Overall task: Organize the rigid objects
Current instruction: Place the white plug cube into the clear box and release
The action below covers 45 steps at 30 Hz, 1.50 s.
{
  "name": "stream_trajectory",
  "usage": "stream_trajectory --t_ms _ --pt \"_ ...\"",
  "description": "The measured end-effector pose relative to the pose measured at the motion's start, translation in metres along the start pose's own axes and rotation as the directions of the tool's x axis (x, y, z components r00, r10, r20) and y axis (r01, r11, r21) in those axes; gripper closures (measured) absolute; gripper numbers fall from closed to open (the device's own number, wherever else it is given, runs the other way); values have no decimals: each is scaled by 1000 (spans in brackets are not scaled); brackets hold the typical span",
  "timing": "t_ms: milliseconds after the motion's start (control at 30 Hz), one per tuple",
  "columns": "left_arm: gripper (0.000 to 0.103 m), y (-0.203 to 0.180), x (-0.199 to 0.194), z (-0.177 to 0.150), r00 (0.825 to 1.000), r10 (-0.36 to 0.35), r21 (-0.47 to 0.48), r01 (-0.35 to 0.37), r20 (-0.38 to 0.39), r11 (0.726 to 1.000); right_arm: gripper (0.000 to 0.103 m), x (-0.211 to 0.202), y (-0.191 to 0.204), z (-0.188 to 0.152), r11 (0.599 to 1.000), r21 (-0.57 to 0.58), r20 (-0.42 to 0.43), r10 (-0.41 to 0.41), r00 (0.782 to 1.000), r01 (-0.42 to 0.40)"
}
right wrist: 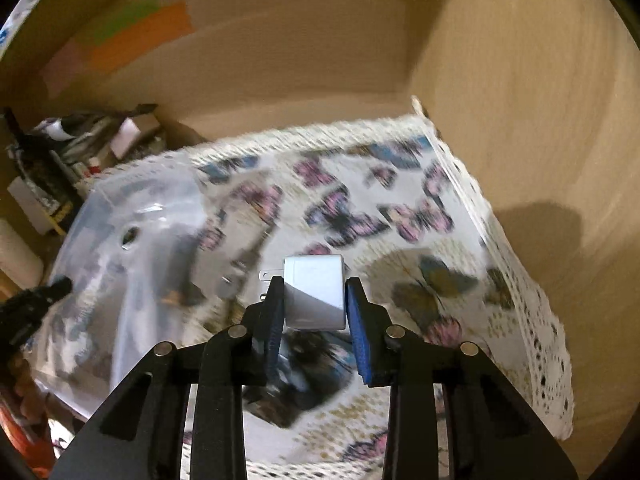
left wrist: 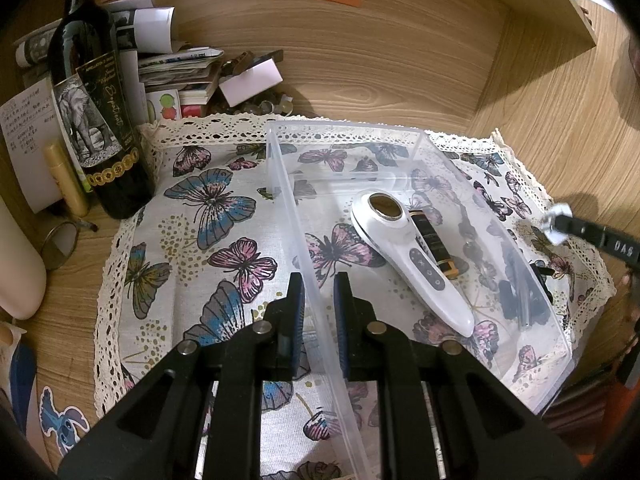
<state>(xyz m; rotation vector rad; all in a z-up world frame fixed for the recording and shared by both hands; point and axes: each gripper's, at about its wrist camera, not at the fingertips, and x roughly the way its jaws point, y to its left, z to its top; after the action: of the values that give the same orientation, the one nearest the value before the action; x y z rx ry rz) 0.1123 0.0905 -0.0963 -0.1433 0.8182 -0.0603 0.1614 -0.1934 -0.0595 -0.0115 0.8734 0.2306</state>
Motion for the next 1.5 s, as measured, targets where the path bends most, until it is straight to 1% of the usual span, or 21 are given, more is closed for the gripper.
stream_trajectory --t_ms 100,233,333,433,633,900,1300,1433,1500 --pt "89 0 0 0 1000 0 -1 0 0 1000 76 -2 15 9 999 -39 30 26 999 -25" --pt "89 0 0 0 1000 1 -1 -1 0 1000 75 -7 38 22 993 -92 64 81 995 -75" --pt "89 0 0 0 1000 1 0 -1 0 1000 75 -9 54 28 985 -129 75 122 990 -112" --pt "89 0 0 0 1000 0 -1 0 0 1000 76 -7 75 30 973 -175 69 165 984 -151" --pt "89 0 0 0 1000 0 0 0 0 1000 75 3 111 26 943 -265 22 217 976 -204" --pt "89 -1 0 0 1000 1 0 -1 1 1000 75 19 138 16 910 -327 -56 251 966 -256" --pt "89 -1 0 -1 1000 1 0 -1 1 1000 75 49 162 0 872 -378 -219 243 945 -312" --pt "89 -1 0 -1 1000 2 0 -2 1 1000 75 49 165 -2 866 -377 -238 252 938 -329" --pt "89 -1 0 -1 1000 2 0 -2 1 1000 75 46 164 0 867 -383 -220 248 943 -318"
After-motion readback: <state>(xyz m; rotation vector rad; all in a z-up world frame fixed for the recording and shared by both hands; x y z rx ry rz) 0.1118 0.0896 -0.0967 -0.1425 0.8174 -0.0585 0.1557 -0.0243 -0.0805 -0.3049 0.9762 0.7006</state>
